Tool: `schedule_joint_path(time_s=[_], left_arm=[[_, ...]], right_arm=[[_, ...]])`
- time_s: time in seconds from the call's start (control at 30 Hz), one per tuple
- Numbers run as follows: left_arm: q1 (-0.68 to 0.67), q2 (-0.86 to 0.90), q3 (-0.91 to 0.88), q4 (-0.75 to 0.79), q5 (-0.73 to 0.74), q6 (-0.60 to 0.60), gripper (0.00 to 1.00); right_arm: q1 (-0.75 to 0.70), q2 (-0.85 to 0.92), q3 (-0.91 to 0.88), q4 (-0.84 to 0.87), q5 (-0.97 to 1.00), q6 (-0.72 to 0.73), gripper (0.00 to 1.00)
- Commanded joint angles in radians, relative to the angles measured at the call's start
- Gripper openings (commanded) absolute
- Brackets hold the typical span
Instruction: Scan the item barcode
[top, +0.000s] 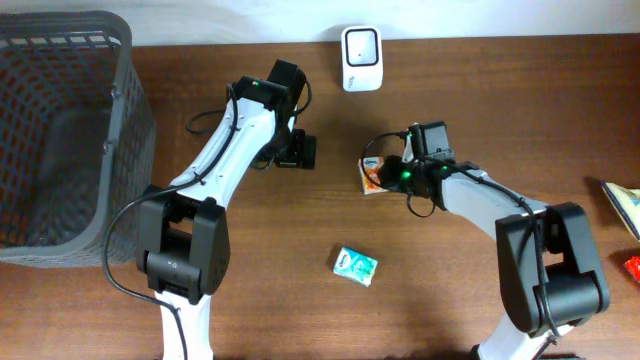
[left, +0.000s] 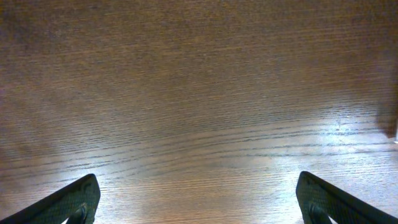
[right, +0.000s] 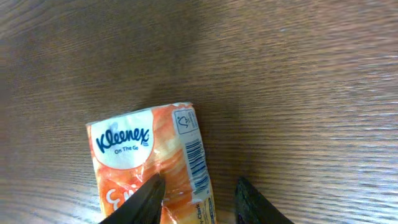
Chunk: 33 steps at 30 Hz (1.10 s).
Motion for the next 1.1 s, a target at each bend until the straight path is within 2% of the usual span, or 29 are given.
schedule_joint_path(time_s=[0.0, 0.03, 0.13, 0.23, 0.37, 0.47, 0.57, 0.63, 0.73, 0.87, 0.97, 1.07], left_arm=[[0.006, -0.015, 0.005, -0.001, -0.010, -0.010, 0.99], [0.006, -0.015, 0.005, -0.001, -0.010, -0.010, 0.99], [0.006, -0.015, 0.005, -0.002, -0.010, -0.010, 0.99], [0.006, -0.015, 0.005, -0.001, -0.010, -0.010, 0.99], [0.006, -0.015, 0.005, -0.001, -0.011, -0.010, 0.99], [0.006, -0.015, 0.005, -0.002, -0.010, -0.010, 0.99], [0.006, -0.015, 0.005, -0.001, -0.010, -0.010, 0.99], [0.006, -0.015, 0.005, -0.001, -0.010, -0.010, 0.99], [0.006, -0.015, 0.005, 0.006, -0.010, -0.010, 0.99], [0.006, -0.015, 0.005, 0.007, -0.010, -0.010, 0.99], [0.006, -0.015, 0.005, 0.007, -0.010, -0.010, 0.99], [0.006, -0.015, 0.005, 0.006, -0.010, -0.010, 0.99]], right_arm=[[0.035, 0.021, -0.005, 0.011, 0.024, -0.007, 0.35], [0.040, 0.027, -0.005, 0.012, 0.036, -0.006, 0.29], [0.042, 0.043, -0.004, 0.021, 0.039, -0.005, 0.24], [0.042, 0.048, -0.004, 0.025, 0.038, -0.002, 0.04], [0.042, 0.045, 0.001, 0.020, 0.033, -0.002, 0.04], [0.039, 0.011, 0.036, -0.055, 0.046, -0.008, 0.04], [0.041, -0.054, 0.138, -0.253, 0.190, -0.088, 0.04], [0.054, -0.089, 0.238, -0.418, 0.352, -0.161, 0.04], [0.094, -0.092, 0.335, -0.553, 0.575, -0.217, 0.04], [0.173, -0.085, 0.353, -0.575, 0.843, -0.223, 0.04], [0.205, -0.039, 0.349, -0.571, 0.941, -0.223, 0.04], [0.206, 0.027, 0.349, -0.573, 0.949, -0.234, 0.04]])
